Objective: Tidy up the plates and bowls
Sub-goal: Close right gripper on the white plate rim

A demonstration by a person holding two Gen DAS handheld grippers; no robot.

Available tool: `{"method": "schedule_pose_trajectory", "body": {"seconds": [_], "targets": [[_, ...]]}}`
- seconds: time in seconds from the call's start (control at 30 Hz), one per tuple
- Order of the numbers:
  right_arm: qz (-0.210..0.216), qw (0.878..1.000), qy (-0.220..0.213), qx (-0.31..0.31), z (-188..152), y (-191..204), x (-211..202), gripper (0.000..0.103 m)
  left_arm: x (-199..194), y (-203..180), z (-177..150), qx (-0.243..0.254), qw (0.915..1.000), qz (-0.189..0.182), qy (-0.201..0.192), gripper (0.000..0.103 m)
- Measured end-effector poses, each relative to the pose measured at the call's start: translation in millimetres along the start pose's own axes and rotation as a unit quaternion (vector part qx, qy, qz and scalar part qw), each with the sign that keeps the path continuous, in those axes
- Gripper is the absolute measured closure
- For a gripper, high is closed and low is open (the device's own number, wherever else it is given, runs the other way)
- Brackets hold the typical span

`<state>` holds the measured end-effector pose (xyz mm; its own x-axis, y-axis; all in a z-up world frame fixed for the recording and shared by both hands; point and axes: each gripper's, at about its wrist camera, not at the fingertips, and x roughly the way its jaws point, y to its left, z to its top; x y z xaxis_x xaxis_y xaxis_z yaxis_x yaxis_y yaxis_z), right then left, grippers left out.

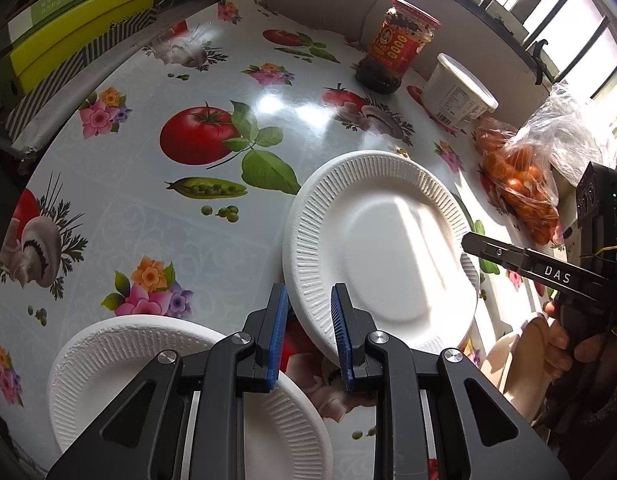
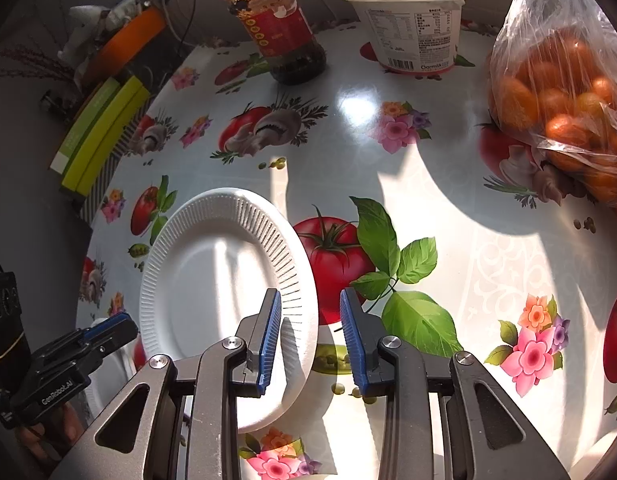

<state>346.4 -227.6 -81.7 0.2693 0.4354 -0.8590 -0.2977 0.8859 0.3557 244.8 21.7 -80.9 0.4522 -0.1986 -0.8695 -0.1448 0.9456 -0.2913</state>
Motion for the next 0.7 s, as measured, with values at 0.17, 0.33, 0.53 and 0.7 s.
{"method": "schedule_pose_trajectory", "body": {"seconds": [0.17, 0.33, 0.53, 0.7], "targets": [[-0.002, 1.000, 0.002, -0.001, 0, 0, 0, 0.076, 4, 1, 1, -0.008, 0.9999, -0.011, 0.009, 0.079], [0.000, 1.000, 0.001, 0.000, 0, -1, 0, 0.077, 6, 3, 0, -0.018, 0.9996, -0.017, 0.015, 0.079], [-0.001, 1.000, 0.004, 0.000, -2, 1, 2, 0.077, -1, 4, 1, -0.012, 0.9998, -0.012, 0.006, 0.079], [-0.004, 1.000, 0.003, 0.001, -2, 0, 2, 0.077, -5, 11, 0, -0.021, 0.9996, -0.012, 0.011, 0.079]]}}
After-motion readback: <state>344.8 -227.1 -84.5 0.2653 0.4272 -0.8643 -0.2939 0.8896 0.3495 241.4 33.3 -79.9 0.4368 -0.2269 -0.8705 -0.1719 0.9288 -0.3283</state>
